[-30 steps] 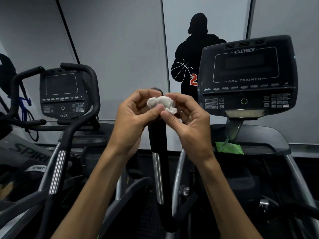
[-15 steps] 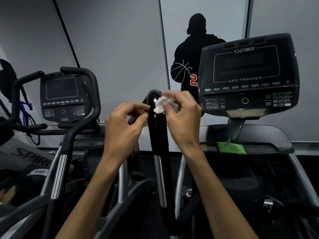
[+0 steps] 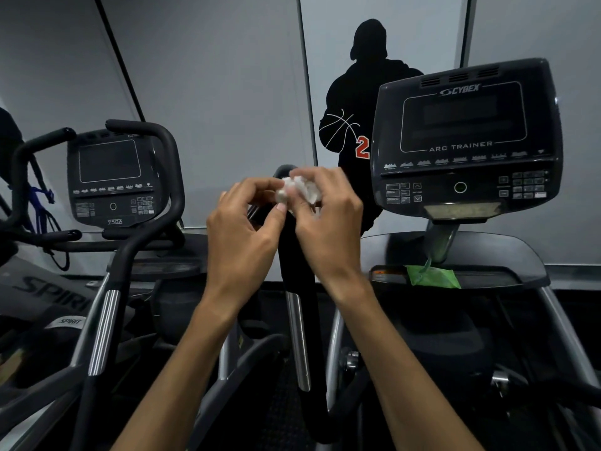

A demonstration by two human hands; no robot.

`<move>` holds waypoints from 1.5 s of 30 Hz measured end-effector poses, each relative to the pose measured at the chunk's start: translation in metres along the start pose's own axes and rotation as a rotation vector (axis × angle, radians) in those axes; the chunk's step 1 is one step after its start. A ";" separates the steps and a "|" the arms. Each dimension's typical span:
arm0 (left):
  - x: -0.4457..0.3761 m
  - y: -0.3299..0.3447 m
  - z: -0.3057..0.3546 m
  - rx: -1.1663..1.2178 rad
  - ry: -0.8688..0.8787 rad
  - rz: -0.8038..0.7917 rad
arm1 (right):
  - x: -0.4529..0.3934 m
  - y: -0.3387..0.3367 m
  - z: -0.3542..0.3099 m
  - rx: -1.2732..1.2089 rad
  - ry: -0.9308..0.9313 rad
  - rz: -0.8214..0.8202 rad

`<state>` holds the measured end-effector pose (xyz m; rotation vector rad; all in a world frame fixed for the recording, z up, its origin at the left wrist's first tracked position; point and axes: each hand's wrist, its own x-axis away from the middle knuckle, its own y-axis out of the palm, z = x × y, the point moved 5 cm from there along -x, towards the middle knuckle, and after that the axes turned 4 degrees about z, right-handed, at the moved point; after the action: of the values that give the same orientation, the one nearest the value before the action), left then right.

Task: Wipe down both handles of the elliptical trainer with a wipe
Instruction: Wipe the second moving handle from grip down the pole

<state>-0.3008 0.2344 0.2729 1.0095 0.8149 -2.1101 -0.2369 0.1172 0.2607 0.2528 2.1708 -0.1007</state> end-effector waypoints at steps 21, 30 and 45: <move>0.003 0.000 -0.004 0.086 -0.058 0.087 | -0.023 0.001 0.005 0.002 0.005 0.085; 0.004 0.003 -0.004 0.056 -0.039 0.062 | -0.011 -0.009 0.002 0.048 -0.006 0.063; 0.004 -0.012 -0.004 0.111 -0.090 0.112 | -0.049 0.014 -0.012 0.129 -0.012 -0.062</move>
<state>-0.3107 0.2431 0.2707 0.9861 0.5885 -2.1069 -0.2160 0.1261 0.3085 0.2581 2.1631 -0.2772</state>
